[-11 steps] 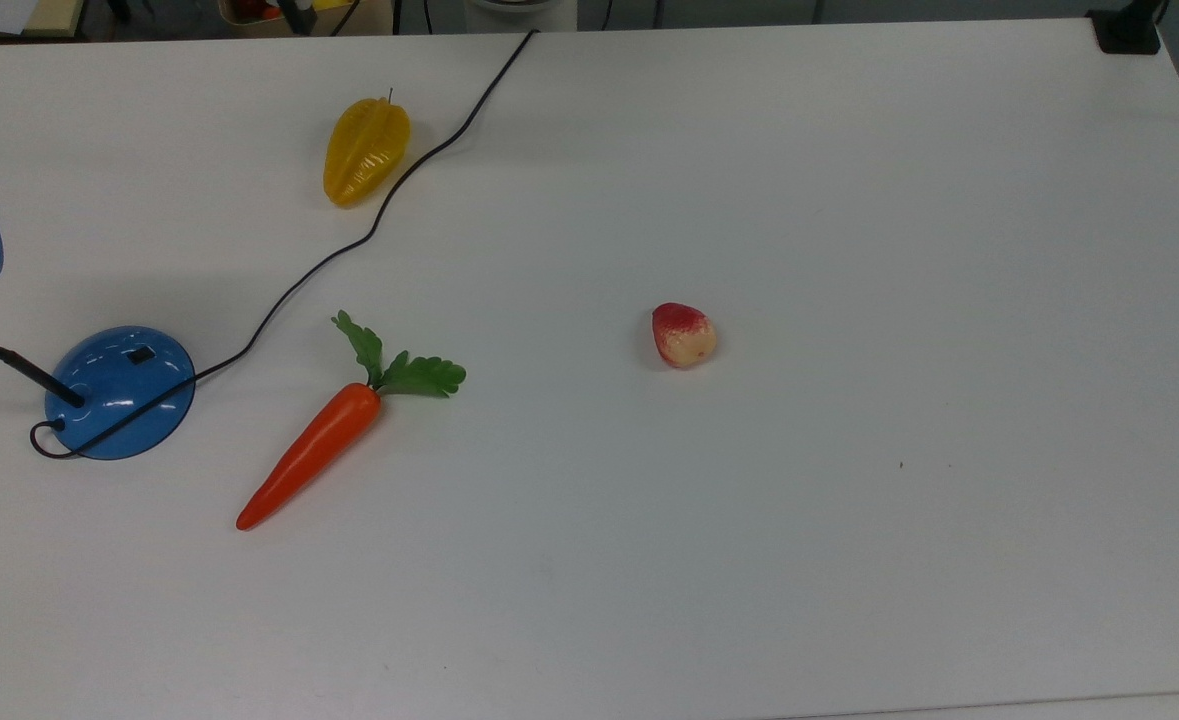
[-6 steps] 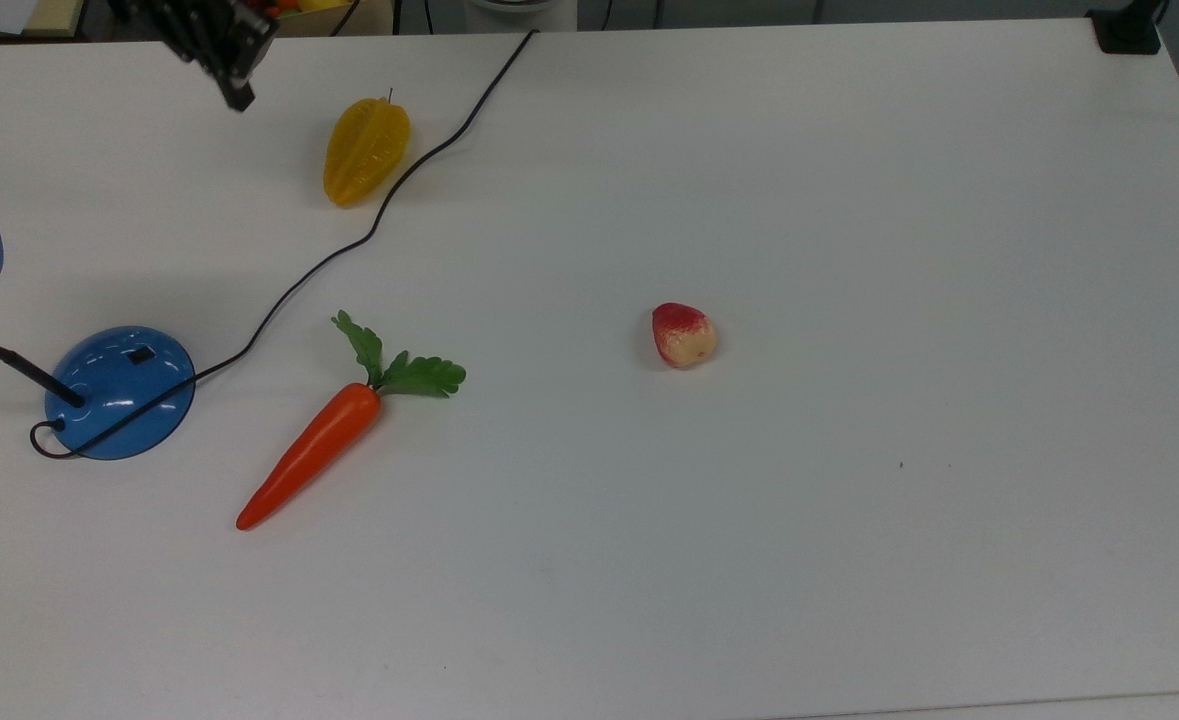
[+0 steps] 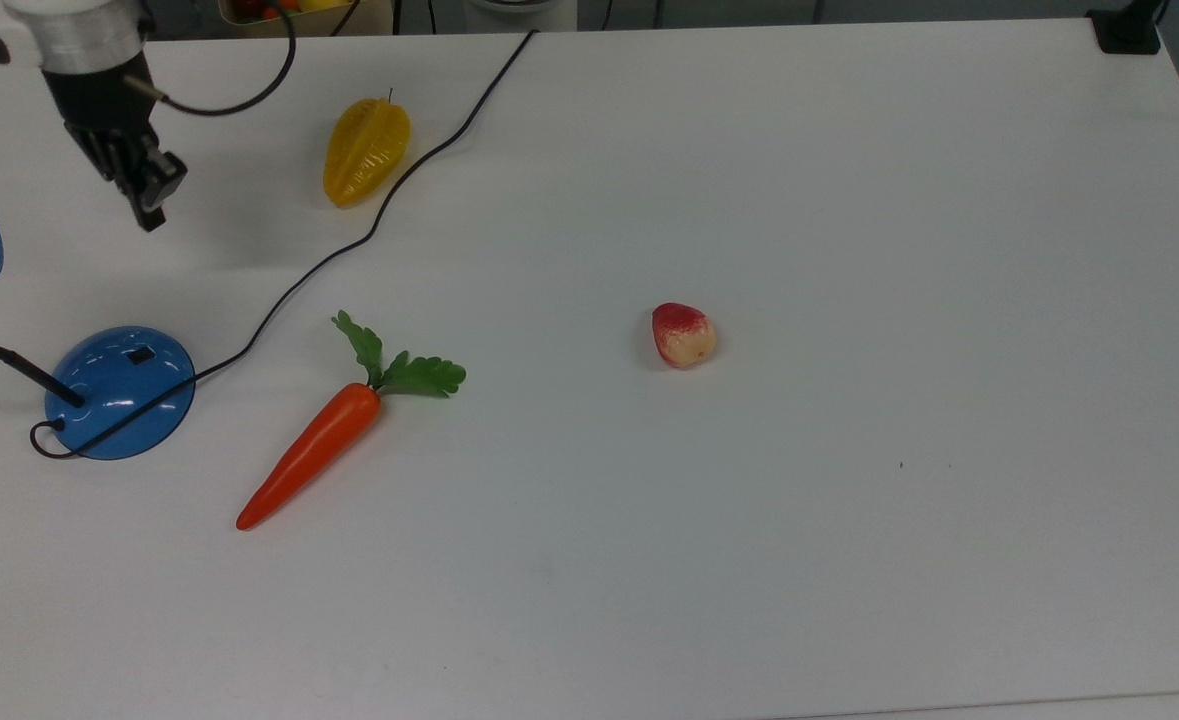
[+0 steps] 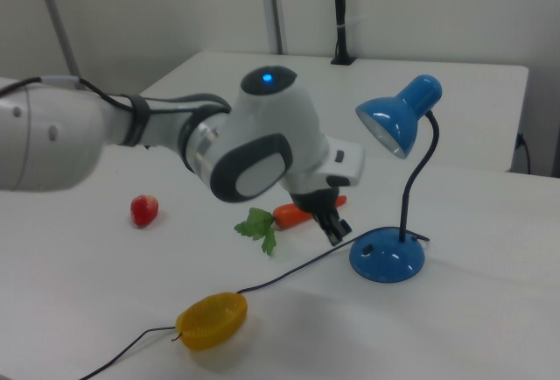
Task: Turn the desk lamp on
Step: 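Move the gripper over the blue lamp base and lower toward its switch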
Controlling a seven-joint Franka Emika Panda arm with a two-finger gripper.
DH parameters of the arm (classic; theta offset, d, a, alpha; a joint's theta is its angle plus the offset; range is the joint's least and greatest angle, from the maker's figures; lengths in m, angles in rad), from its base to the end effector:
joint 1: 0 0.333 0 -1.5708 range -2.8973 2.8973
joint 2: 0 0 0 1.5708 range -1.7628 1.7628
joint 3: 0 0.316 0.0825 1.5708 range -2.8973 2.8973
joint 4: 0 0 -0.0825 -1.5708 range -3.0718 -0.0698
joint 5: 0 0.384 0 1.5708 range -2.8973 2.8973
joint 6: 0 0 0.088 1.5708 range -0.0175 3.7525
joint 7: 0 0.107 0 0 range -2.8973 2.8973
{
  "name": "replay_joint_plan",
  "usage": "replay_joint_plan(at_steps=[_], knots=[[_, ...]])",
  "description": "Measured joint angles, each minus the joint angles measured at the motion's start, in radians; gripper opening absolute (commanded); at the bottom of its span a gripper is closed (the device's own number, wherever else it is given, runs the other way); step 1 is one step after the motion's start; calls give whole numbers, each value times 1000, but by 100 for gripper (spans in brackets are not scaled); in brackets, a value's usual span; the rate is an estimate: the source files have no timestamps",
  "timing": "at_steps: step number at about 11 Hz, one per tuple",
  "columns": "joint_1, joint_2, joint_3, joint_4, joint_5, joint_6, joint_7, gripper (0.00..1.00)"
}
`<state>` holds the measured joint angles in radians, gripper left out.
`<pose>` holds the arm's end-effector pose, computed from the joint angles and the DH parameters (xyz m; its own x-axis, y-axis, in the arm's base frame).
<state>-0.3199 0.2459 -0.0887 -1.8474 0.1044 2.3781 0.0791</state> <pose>0.5941 -0.2521 0.4219 0.8148 -0.5111 0.2737 -0.5071 -0.8571 -0.0908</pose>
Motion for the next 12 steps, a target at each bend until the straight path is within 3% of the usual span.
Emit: replay_joint_plan(at_steps=[5,12], knots=[[-19,136,0,5,0,271,44,0],[-4,218,4,63,0,401,147,0]])
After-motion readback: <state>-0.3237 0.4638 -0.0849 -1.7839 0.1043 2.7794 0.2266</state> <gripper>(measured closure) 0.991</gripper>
